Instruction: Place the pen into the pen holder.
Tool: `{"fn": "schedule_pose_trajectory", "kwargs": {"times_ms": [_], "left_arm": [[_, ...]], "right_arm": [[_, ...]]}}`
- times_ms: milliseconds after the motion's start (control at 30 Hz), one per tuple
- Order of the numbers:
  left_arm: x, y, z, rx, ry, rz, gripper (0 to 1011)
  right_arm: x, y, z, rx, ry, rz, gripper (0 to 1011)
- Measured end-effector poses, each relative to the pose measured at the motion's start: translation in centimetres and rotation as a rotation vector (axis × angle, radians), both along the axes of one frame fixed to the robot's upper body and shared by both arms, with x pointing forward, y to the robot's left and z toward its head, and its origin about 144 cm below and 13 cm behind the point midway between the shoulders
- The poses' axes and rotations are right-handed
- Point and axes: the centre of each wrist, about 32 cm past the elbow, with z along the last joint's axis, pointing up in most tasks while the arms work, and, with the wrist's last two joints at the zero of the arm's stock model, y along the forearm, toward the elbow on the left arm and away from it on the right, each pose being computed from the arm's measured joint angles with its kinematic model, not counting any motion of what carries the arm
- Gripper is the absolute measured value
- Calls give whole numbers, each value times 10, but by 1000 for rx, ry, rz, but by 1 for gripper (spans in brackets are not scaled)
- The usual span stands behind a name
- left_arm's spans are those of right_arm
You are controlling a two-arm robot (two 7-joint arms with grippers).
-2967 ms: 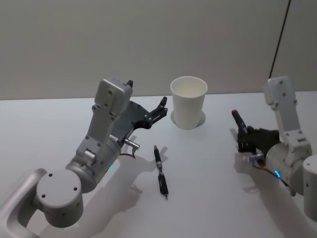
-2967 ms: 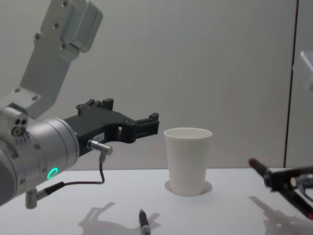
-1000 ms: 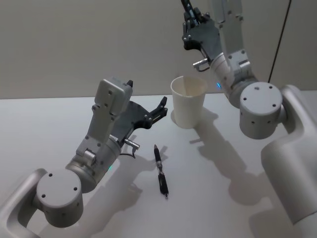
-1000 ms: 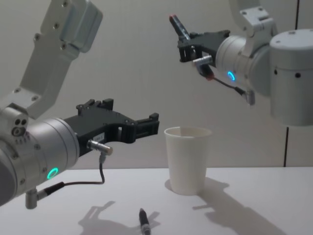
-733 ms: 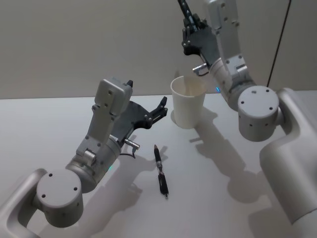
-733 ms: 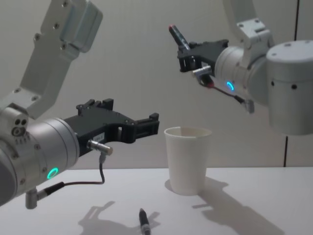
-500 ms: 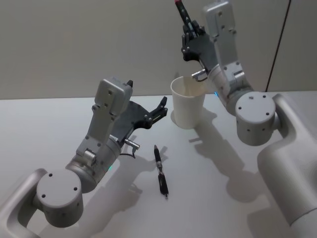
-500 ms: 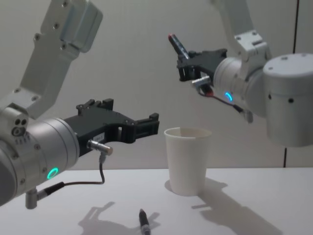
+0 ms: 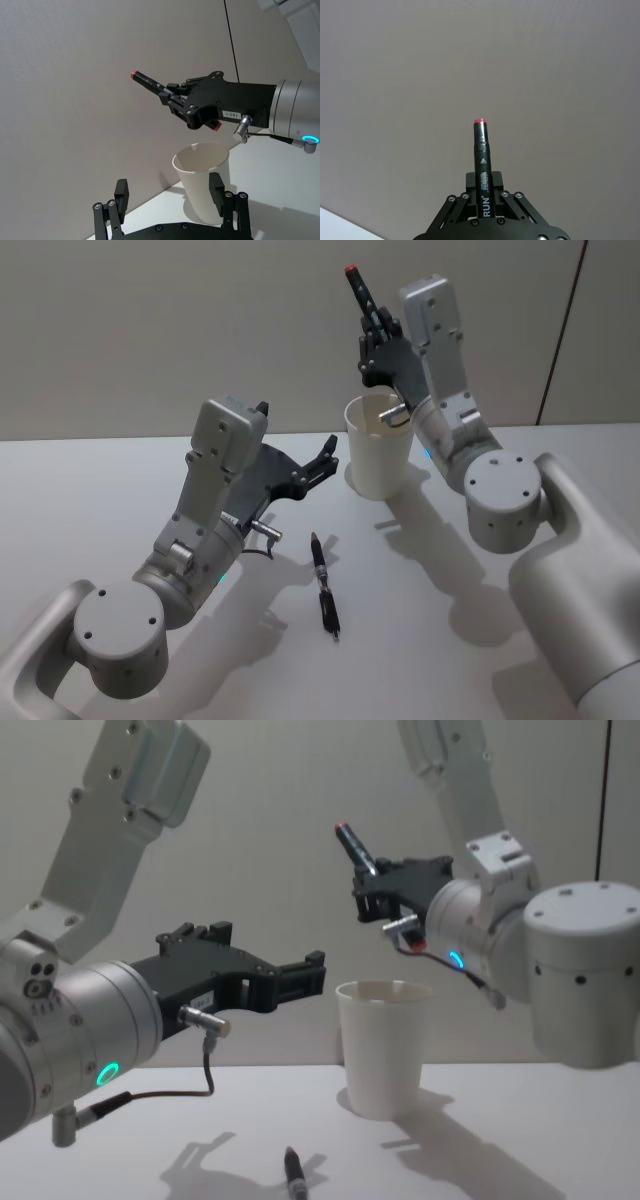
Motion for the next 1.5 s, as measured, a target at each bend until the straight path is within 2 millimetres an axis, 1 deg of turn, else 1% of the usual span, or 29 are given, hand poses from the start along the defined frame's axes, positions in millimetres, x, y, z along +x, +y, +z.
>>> {"fn": "schedule_pose_trajectory", "kwargs": {"times_ms": [267,600,1500], "left_arm": [[0,0,0,0,0,0,1001],[0,0,0,0,0,0,1001],[0,0,0,0,0,0,1001]], "right_arm": [[1,4,-12,3,15,-4,168],[3,9,-20,6,24,-23,168],[8,17,-31,4,60,-22,171]]}}
